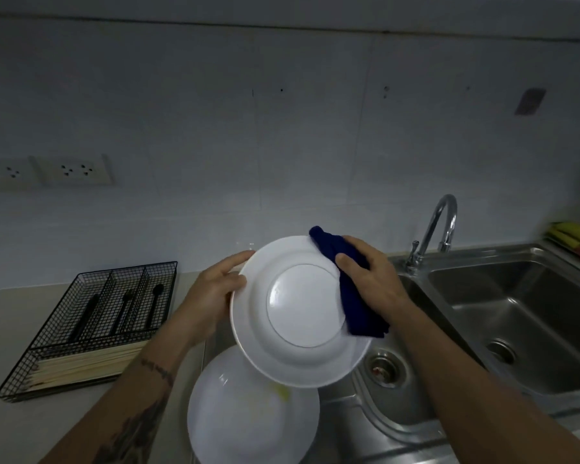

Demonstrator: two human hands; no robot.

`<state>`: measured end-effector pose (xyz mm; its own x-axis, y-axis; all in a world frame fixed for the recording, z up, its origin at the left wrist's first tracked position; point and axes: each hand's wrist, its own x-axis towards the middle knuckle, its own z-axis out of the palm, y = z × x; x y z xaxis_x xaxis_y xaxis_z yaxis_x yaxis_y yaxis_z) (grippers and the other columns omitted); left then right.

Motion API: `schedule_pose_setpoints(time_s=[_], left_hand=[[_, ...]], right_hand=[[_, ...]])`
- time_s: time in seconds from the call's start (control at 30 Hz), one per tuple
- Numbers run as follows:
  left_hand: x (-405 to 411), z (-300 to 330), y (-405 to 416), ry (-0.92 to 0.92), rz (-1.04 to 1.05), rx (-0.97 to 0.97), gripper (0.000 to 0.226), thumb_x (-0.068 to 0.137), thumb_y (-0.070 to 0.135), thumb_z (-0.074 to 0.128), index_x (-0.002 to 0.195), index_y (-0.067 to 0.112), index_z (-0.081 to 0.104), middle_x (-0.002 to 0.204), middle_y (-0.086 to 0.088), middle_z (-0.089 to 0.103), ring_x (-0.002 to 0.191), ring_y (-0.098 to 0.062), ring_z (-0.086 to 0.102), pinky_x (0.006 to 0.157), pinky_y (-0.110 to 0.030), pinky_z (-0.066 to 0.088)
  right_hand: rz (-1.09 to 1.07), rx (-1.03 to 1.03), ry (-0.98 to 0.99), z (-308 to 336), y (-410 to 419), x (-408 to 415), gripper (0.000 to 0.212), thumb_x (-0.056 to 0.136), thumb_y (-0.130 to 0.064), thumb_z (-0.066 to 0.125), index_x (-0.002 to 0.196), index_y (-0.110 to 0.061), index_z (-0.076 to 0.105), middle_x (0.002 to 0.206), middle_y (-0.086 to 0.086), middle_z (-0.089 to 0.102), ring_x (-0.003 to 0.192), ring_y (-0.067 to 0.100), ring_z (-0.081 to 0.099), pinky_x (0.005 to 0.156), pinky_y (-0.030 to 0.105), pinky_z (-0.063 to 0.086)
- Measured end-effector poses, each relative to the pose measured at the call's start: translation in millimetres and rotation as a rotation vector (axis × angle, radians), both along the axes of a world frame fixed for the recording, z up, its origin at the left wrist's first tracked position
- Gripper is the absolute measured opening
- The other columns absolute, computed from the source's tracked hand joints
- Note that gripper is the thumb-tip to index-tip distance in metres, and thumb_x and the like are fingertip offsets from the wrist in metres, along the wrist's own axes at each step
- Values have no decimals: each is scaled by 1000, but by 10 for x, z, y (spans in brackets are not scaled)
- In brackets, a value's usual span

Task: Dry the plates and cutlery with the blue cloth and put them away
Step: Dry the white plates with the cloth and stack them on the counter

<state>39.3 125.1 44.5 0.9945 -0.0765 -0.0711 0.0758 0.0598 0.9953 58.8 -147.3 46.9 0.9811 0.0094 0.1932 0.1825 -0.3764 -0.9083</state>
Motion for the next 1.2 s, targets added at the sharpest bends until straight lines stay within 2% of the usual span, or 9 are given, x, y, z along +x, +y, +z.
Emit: schedule_pose_setpoints(time_s=[0.07, 0.17, 0.37, 0.57, 0.77, 0.87, 0.93, 1.1, 1.2], left_hand=[[22, 104, -76, -7, -45, 111, 43, 92, 2, 55, 122, 31, 66, 98, -2, 75, 90, -21, 68, 79, -35, 56], [34, 149, -261, -77, -52, 228, 45, 97, 2, 52, 110, 41, 72, 115, 1, 72, 106, -23, 67, 95, -39, 53], [-97, 108, -425, -111, 162, 93, 42, 98, 2, 49, 96, 35, 75, 106, 15, 72, 90, -3, 68, 62, -12, 52], [-169, 35, -362, -67, 339, -53, 45, 95, -2, 44, 106, 28, 77, 106, 10, 76, 96, -14, 71, 74, -27, 56], [-182, 97, -622, -28, 300, 53, 47, 95, 6, 44, 99, 38, 77, 106, 13, 72, 101, -24, 67, 89, -47, 58], [-177, 122, -809, -39, 282, 58, 45, 95, 1, 44, 115, 29, 73, 111, 4, 71, 100, -22, 66, 92, -43, 56], [-196, 99, -819, -21, 312, 5, 46, 95, -1, 45, 107, 33, 72, 104, 5, 72, 96, -19, 68, 91, -39, 56], [-209, 7, -581, 45, 511, -161, 46, 86, -4, 46, 105, 23, 78, 108, -7, 75, 91, -26, 69, 91, -49, 57], [-256, -12, -573, 24, 534, -166, 47, 87, -4, 46, 111, 22, 76, 112, -7, 74, 84, -19, 67, 88, -40, 57]], right_hand=[[78, -100, -14, 131, -28, 9, 35, 96, -34, 64, 130, -38, 59, 115, -21, 63, 105, 4, 61, 90, 26, 50], [141, -308, -48, 254, 45, -5, 40, 95, -39, 62, 135, -37, 58, 123, -13, 63, 108, 9, 60, 93, 26, 49], [-58, -562, -130, 121, 128, -42, 50, 101, -53, 38, 150, -42, 35, 128, 0, 49, 111, 21, 53, 93, 37, 46], [-173, -189, 5, -437, 3, -262, 52, 105, -46, 31, 156, -42, 21, 149, 5, 38, 134, 27, 40, 112, 45, 32], [-242, -463, -59, -168, 163, -214, 66, 93, -51, 20, 157, -35, 21, 160, 3, 27, 139, 31, 27, 116, 50, 25], [-151, -683, -240, -58, 299, -176, 60, 97, -47, 22, 155, -33, 28, 163, 1, 27, 142, 30, 27, 118, 46, 24], [-95, -748, -292, -78, 365, -183, 58, 99, -46, 24, 155, -34, 30, 164, 2, 27, 144, 29, 26, 120, 44, 19], [-168, -388, -94, -490, 194, -355, 65, 95, -50, 24, 158, -32, 22, 165, 2, 20, 148, 24, 22, 123, 44, 19], [-150, -97, 39, -733, 188, -507, 69, 93, -52, 24, 159, -36, 15, 166, -5, 15, 149, 19, 23, 123, 47, 22]])
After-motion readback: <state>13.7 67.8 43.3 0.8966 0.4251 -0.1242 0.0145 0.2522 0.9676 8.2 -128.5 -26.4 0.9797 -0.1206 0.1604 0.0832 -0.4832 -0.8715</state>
